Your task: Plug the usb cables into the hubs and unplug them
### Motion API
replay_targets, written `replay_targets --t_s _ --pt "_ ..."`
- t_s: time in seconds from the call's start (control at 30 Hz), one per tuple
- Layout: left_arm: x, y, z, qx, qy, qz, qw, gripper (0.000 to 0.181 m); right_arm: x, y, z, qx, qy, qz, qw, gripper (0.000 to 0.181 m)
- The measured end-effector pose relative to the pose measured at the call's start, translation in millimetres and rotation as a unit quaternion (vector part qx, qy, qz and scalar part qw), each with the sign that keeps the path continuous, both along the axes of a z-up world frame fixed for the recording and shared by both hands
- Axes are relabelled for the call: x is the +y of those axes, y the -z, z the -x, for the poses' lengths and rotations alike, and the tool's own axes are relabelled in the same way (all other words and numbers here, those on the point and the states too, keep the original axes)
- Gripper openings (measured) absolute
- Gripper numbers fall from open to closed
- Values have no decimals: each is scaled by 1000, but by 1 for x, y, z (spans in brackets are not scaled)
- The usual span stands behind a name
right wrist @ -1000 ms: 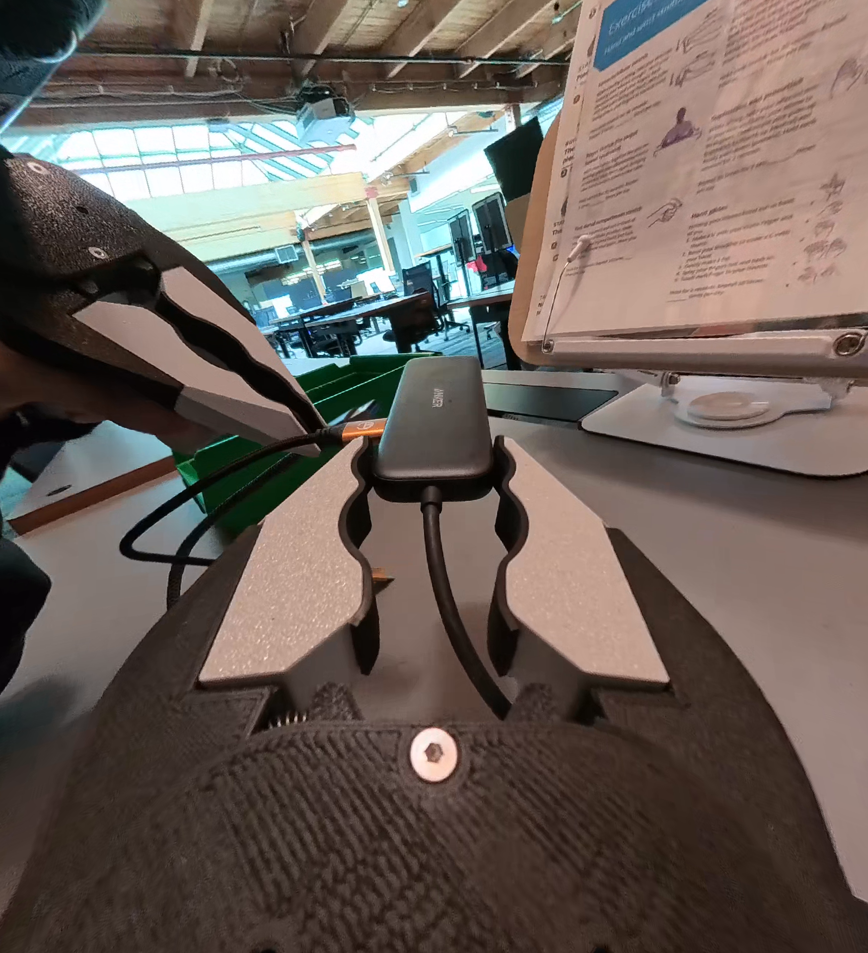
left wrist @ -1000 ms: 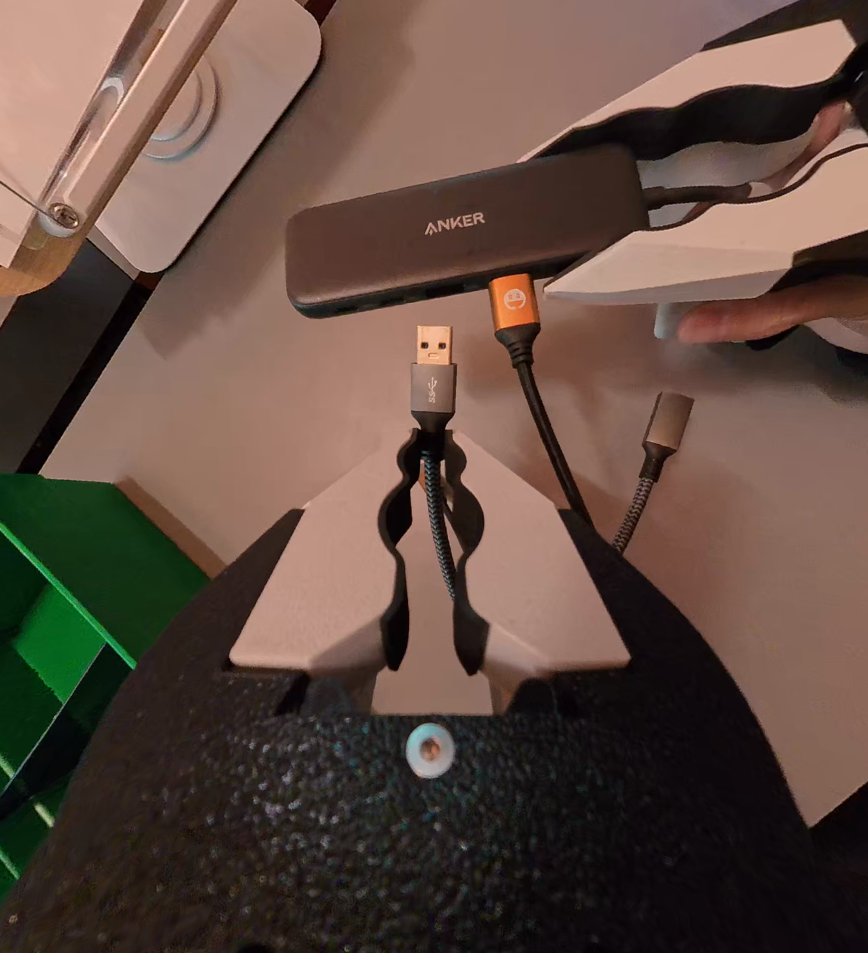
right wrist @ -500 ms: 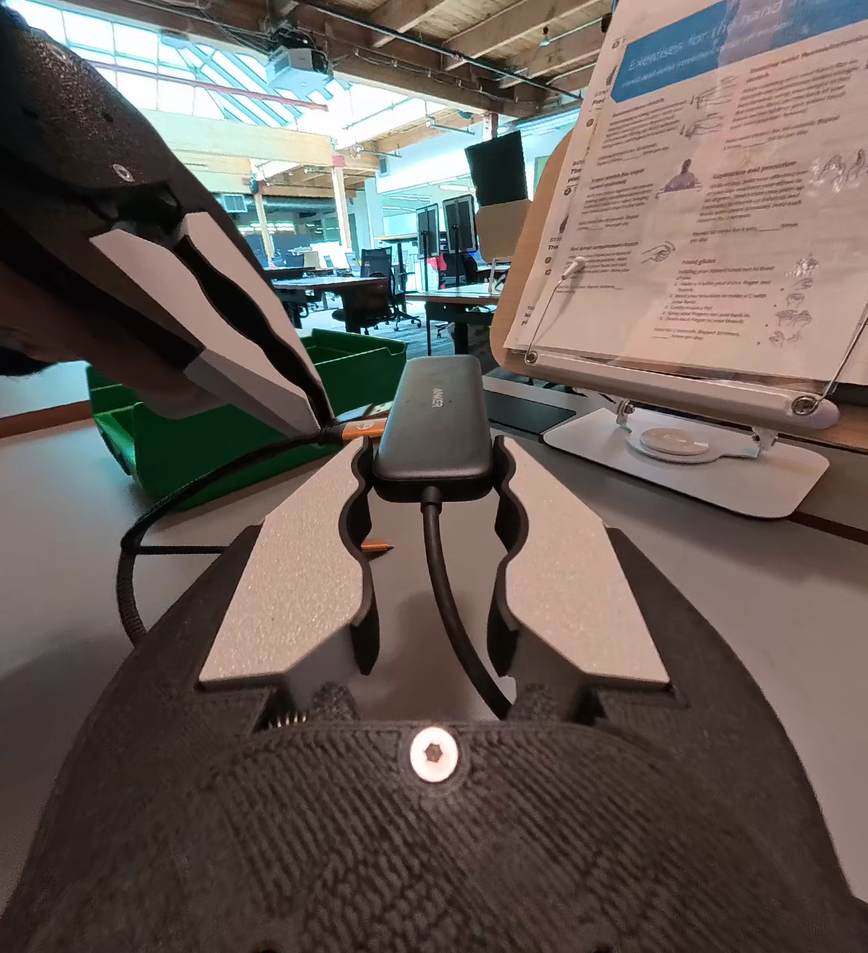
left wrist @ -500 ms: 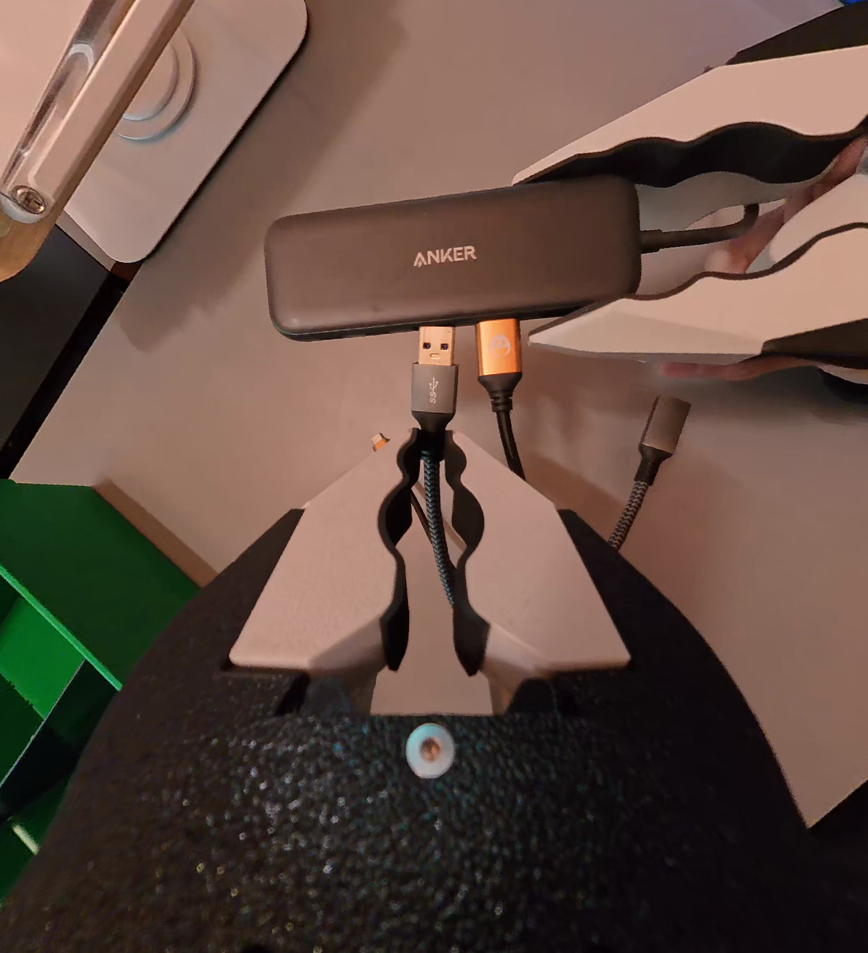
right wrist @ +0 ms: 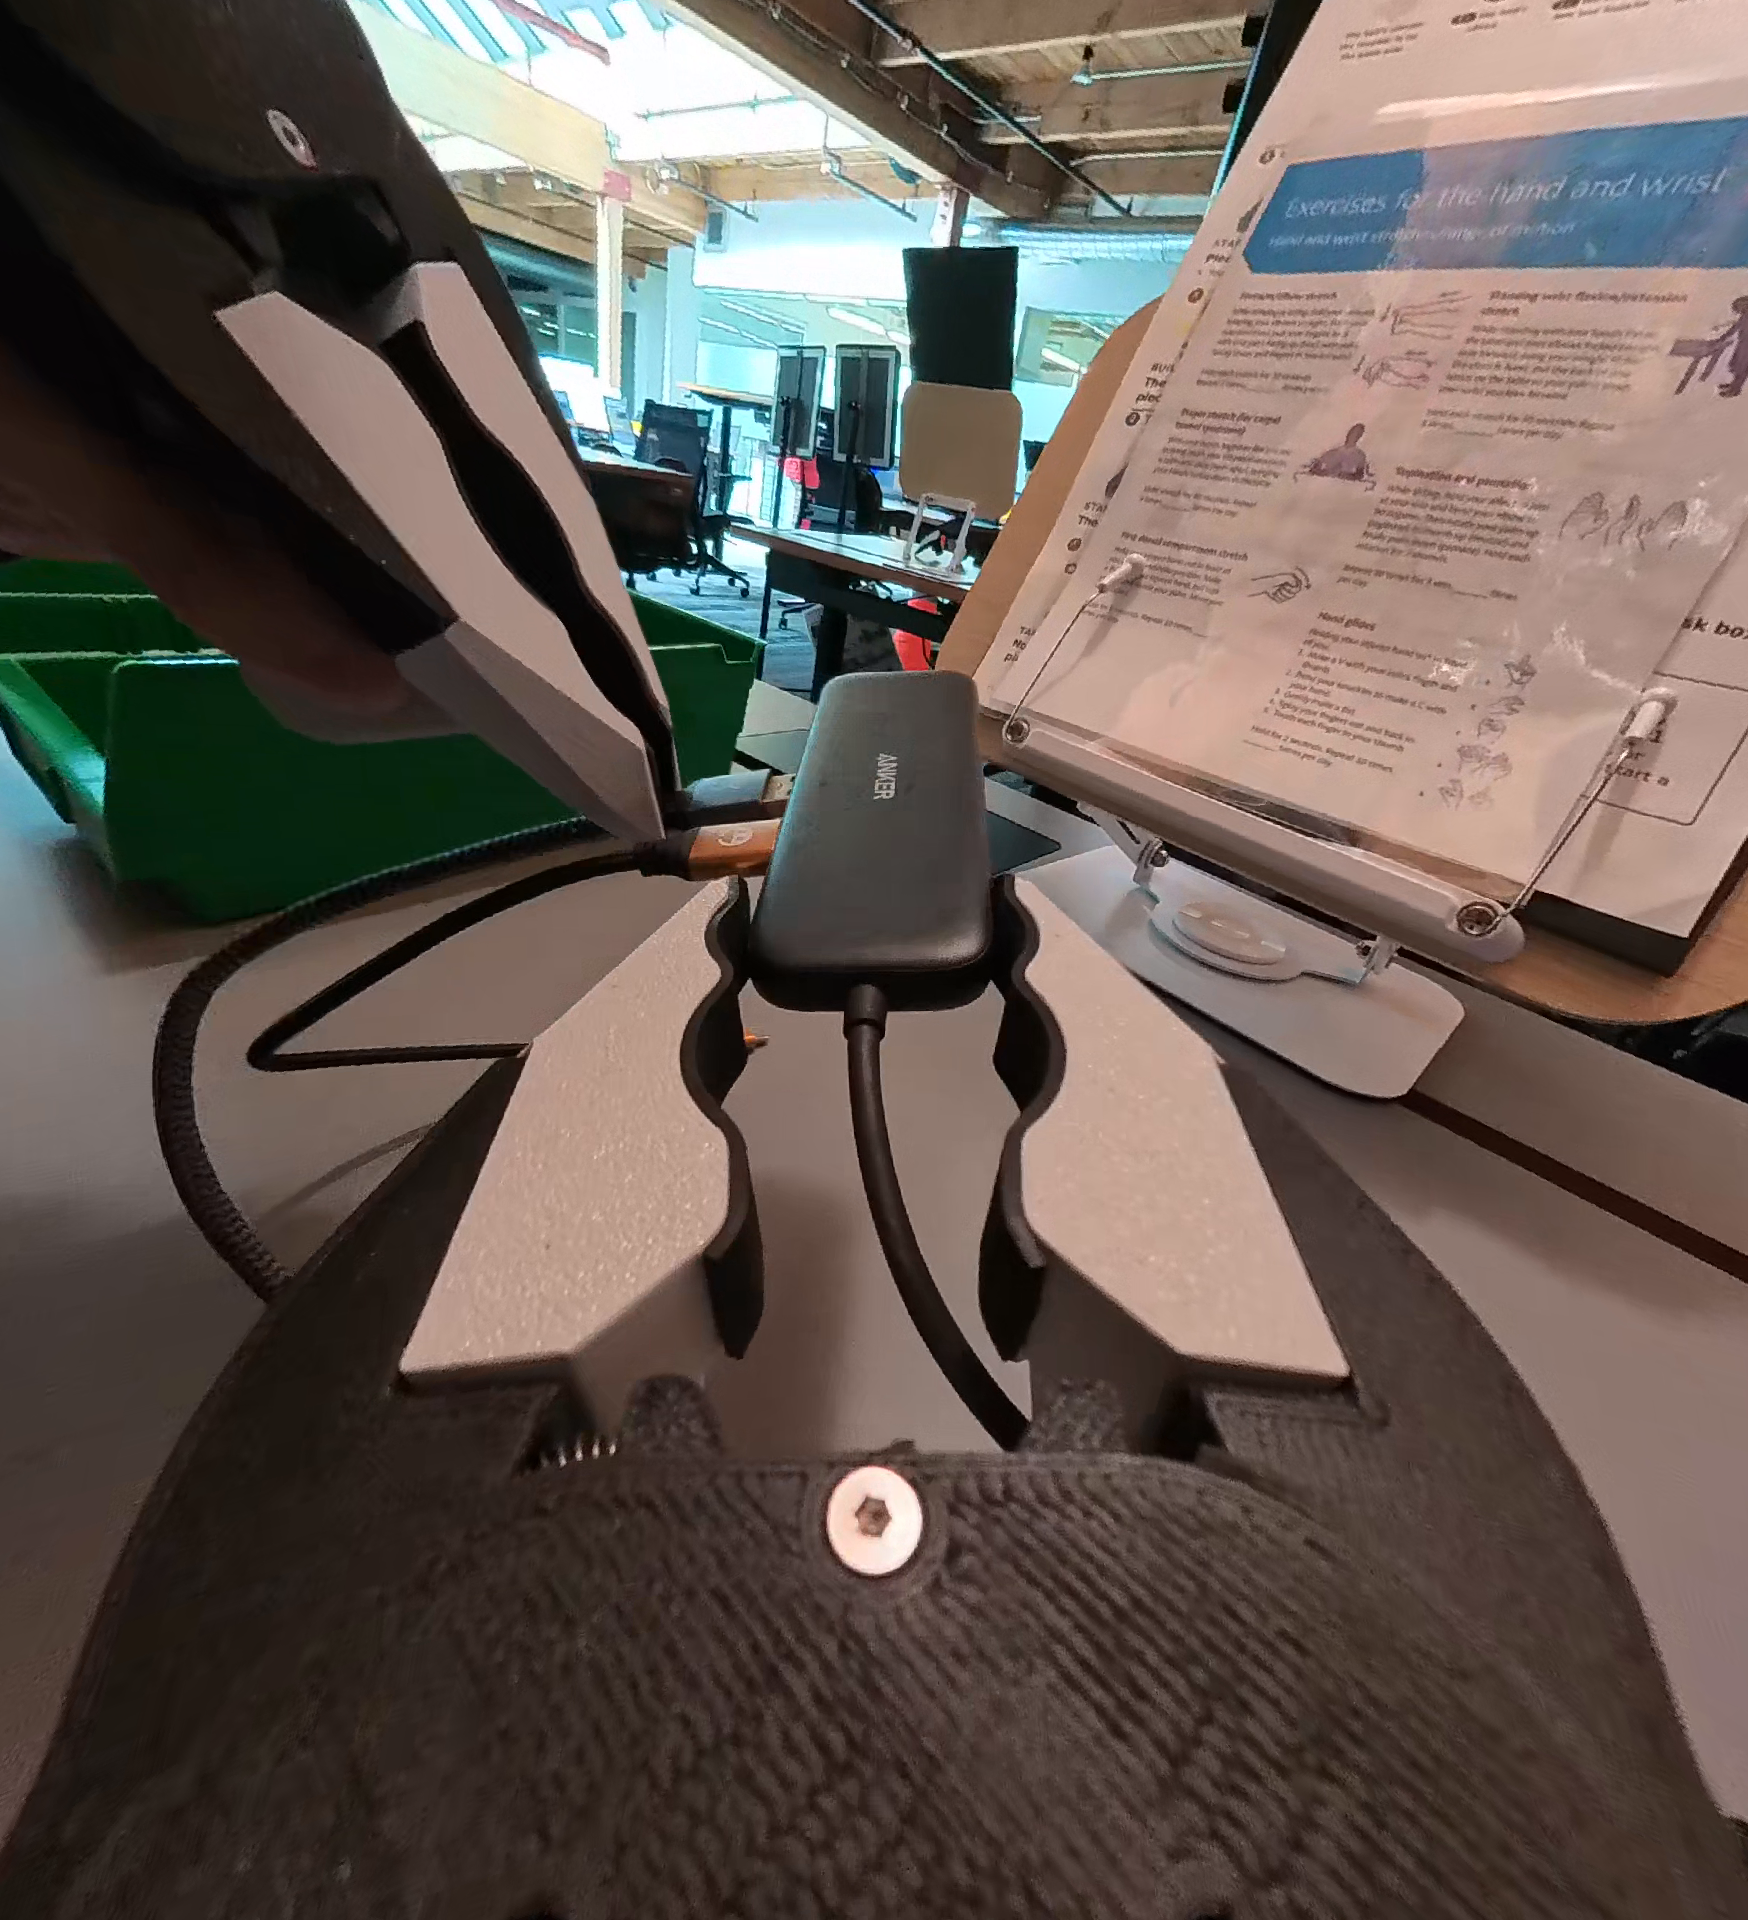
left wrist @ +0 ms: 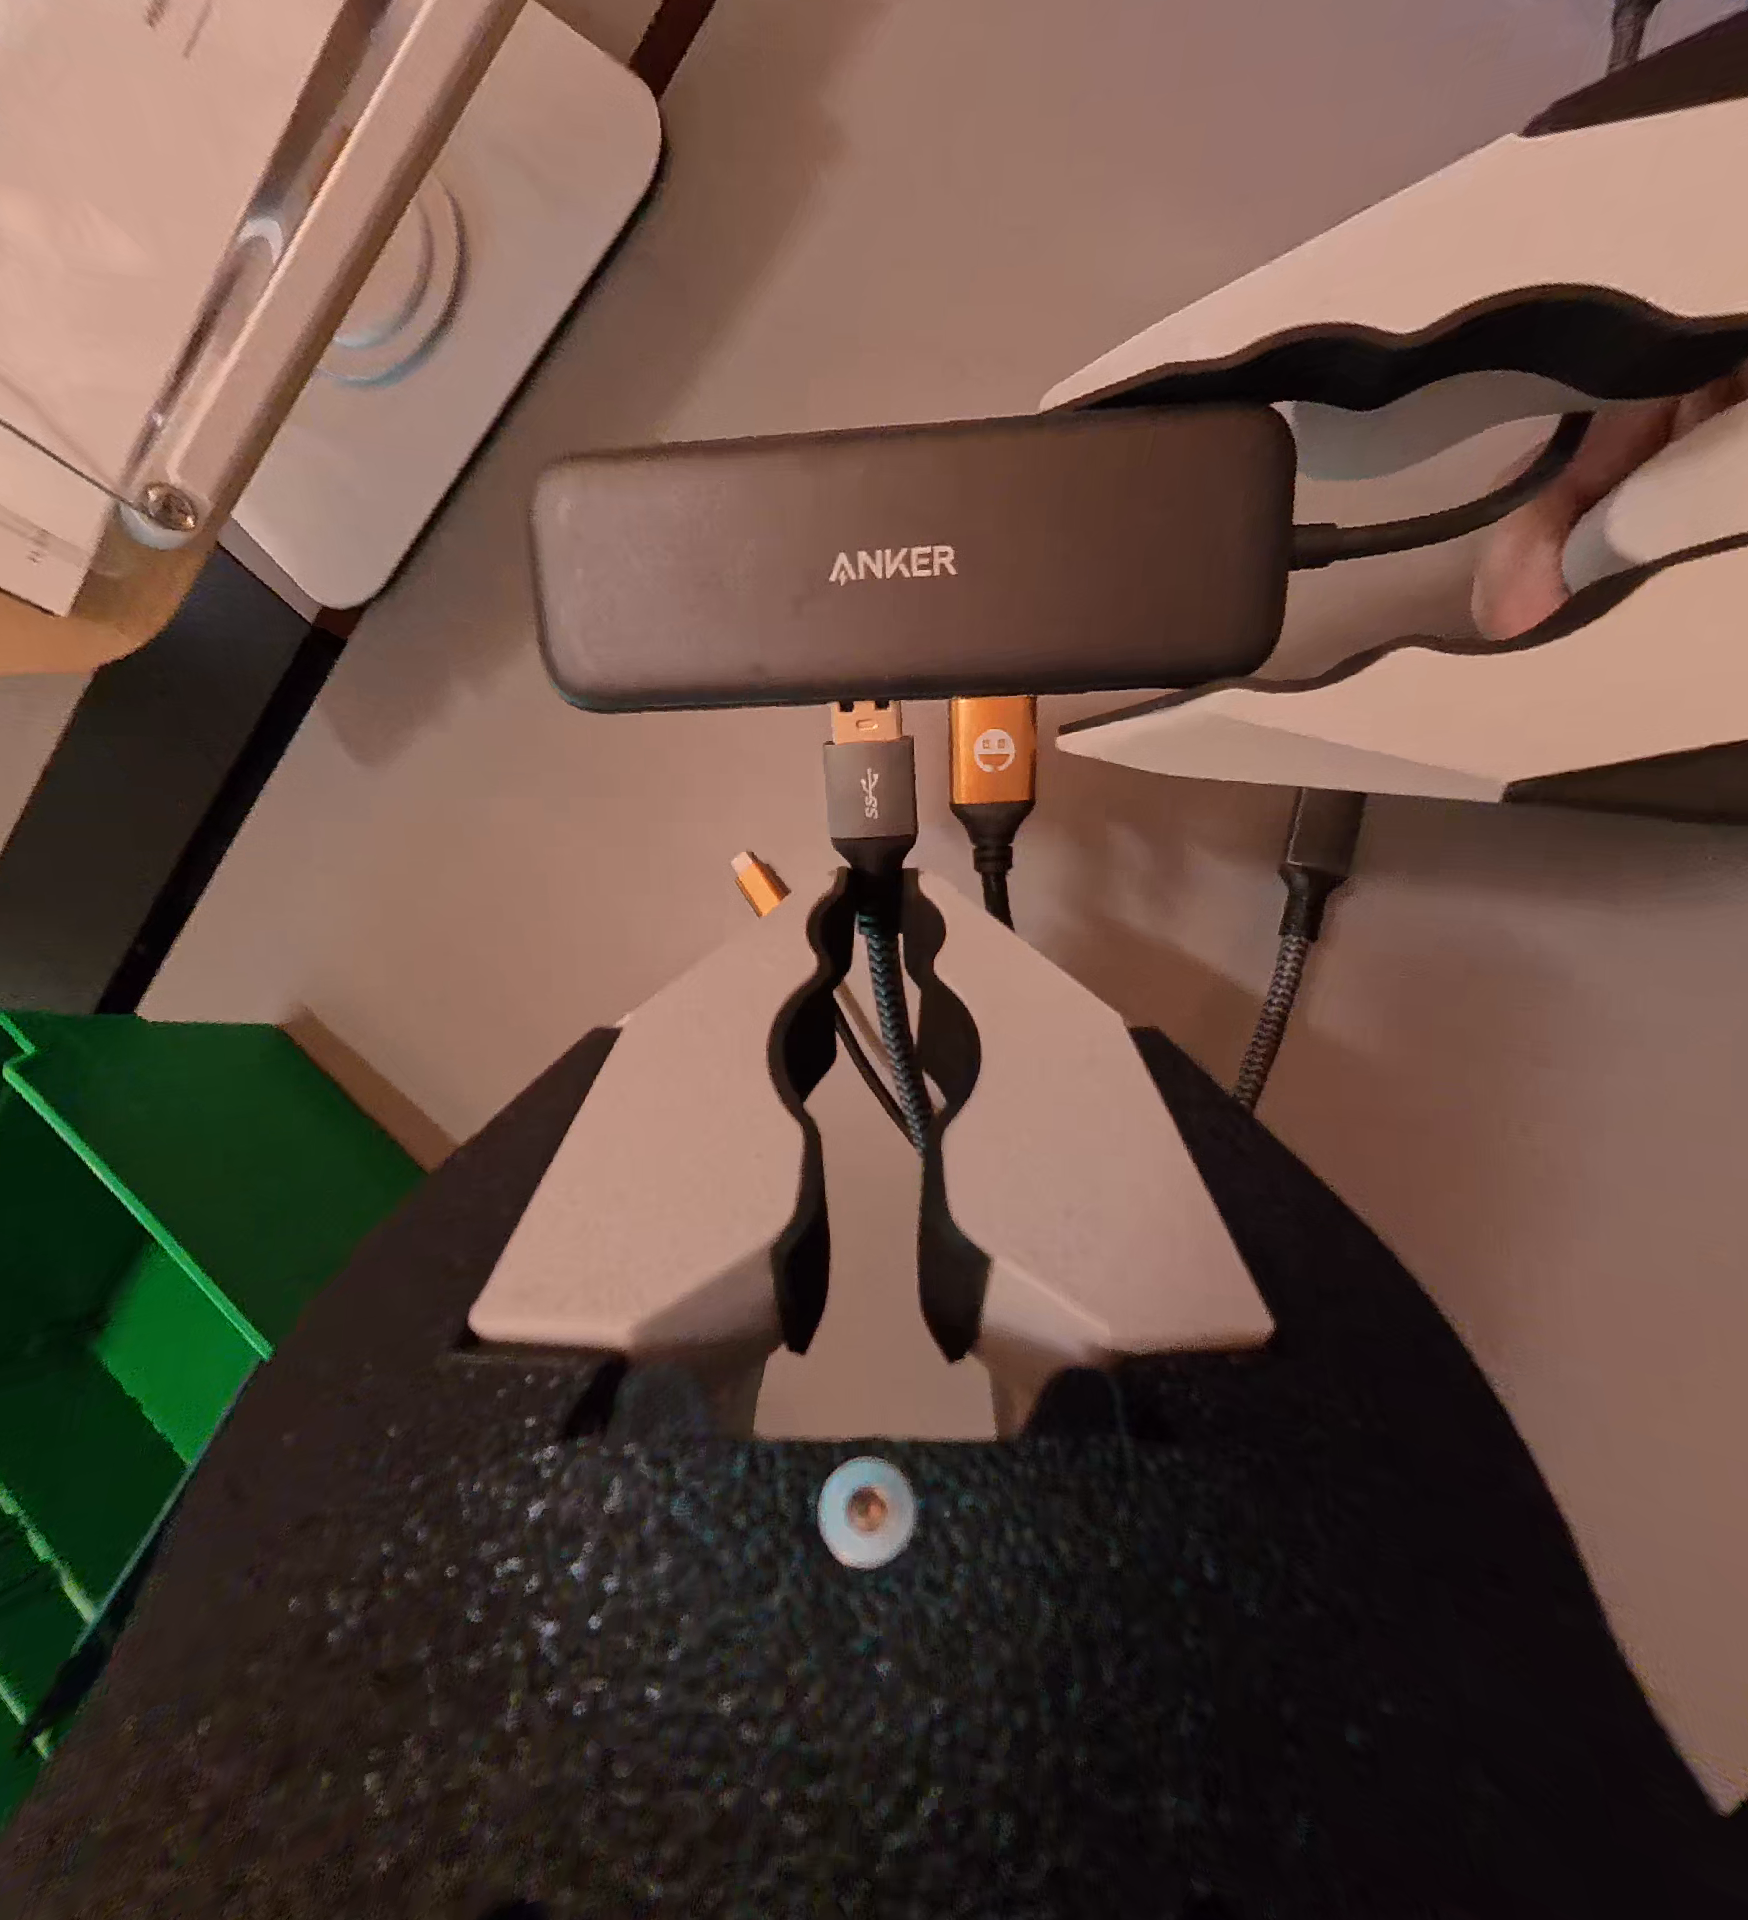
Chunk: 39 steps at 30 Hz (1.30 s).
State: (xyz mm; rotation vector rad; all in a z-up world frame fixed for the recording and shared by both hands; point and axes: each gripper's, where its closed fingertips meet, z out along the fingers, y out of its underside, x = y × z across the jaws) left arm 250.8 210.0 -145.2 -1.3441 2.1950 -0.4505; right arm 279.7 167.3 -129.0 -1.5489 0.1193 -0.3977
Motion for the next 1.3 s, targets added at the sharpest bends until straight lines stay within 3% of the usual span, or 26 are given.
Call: replay_targets --t_s 0.17,0.43,0.63,0.7,0.83,0.97,1.1,1.2,1.3 --pt "-4 -12 -8 -45 25 -9 999 5 -3 -1 -3 -8 5 4 1000 46" --pt "-6 -1 -14 -42 49 -10 998 6 -4 -3 -3 -47 13 26 998 46" --pt "-17 -38 -9 -112 71 70 989 14 -18 -22 -8 -18 8 -23 1000 46" --pt "-3 -60 -4 -152 47 69 985 29 -22 -31 -8 -49 17 -18 998 46" --pt "36 -97 6 -233 -15 47 971 32 -43 -79 -13 -94 44 -50 993 45" --pt "54 -96 12 -230 -33 47 972 32 -79 -147 -30 -124 78 -66 987 46" --pt "57 -87 12 -209 -28 45 976 32 -133 -208 -72 -168 161 -27 972 46" --pt "54 -80 10 -196 -17 37 980 32 -175 -231 -117 -190 234 47 952 46" --pt "50 -73 8 -185 -3 30 982 32 -215 -233 -160 -199 297 141 923 46"
